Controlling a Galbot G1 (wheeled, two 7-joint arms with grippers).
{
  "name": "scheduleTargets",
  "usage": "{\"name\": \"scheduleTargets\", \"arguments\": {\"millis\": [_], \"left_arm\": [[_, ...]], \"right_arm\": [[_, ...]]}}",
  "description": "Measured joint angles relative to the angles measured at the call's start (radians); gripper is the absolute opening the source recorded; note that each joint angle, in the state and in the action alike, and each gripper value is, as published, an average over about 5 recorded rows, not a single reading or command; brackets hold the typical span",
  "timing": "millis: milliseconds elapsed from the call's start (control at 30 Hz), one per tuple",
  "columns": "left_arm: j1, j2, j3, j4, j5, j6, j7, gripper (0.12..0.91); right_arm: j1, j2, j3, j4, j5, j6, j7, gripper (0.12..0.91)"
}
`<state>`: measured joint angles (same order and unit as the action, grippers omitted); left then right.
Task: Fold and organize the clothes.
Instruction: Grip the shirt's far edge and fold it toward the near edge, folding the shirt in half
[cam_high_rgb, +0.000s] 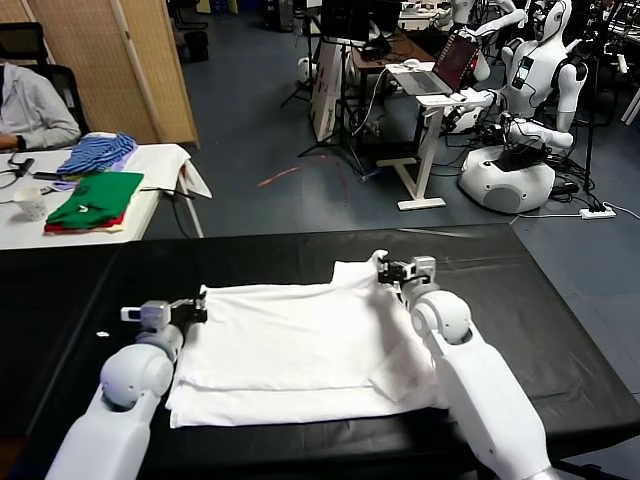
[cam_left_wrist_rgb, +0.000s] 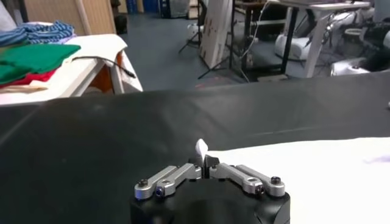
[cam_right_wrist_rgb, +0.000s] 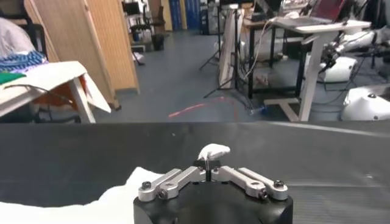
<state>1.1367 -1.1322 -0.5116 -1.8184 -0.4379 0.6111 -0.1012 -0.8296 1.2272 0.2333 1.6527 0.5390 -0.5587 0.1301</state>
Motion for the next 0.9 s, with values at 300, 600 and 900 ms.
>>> {"name": "scheduleTargets", "arguments": {"millis": [300,600,900], "left_arm": [[0.077,0.011,-0.04,-0.103,-0.011,0.024,0.002,0.172],[0.165,0.027,-0.078,-0.215,-0.013,0.088,0.009,0.171],[0.257,0.047,-0.113,-0.298,0.016,0.126,0.051,0.17]], "right_arm": [[-0.157,-0.027,0.063,0.219,-0.016,-0.021,0.005,0.14],[-0.332,-0.034,0.135,0.394,-0.032,-0.107,0.052,0.14],[-0.431,-0.037,0.19,0.481,-0.033,-0.177,0.09,0.14]]}}
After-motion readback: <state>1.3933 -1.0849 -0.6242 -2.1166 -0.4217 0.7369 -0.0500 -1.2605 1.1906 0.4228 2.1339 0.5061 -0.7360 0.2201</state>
